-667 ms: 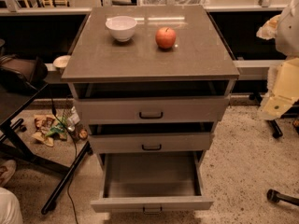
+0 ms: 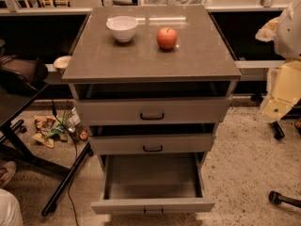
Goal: Close bottom drawer
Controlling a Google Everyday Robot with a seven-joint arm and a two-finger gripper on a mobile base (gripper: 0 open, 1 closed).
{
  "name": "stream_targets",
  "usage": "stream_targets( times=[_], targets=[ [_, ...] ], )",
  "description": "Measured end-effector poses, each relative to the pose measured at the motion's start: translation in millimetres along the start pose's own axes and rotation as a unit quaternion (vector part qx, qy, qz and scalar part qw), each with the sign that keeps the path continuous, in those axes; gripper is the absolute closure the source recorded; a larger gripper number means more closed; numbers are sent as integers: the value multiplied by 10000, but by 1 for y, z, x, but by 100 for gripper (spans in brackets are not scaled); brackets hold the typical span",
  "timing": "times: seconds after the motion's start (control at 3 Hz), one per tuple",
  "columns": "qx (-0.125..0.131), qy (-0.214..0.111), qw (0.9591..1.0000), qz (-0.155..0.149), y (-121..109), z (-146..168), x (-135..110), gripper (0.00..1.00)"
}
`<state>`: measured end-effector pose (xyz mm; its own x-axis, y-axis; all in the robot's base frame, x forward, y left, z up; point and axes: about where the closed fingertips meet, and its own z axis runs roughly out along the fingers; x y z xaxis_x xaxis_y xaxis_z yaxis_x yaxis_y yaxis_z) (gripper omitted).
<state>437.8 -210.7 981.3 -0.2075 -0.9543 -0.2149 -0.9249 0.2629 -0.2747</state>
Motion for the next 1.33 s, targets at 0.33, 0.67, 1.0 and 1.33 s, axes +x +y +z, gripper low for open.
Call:
stream_targets(
  times=[0.33, 0.67, 1.0, 1.33],
  targets=[
    [-361, -20, 9993, -77, 19, 38, -2, 0],
    [-919, -99, 9957, -34, 54, 100, 0, 0],
    [-914, -101, 9958, -35, 54, 100, 0, 0],
    [-944, -156, 9954, -14, 60, 124, -1, 0]
  ],
)
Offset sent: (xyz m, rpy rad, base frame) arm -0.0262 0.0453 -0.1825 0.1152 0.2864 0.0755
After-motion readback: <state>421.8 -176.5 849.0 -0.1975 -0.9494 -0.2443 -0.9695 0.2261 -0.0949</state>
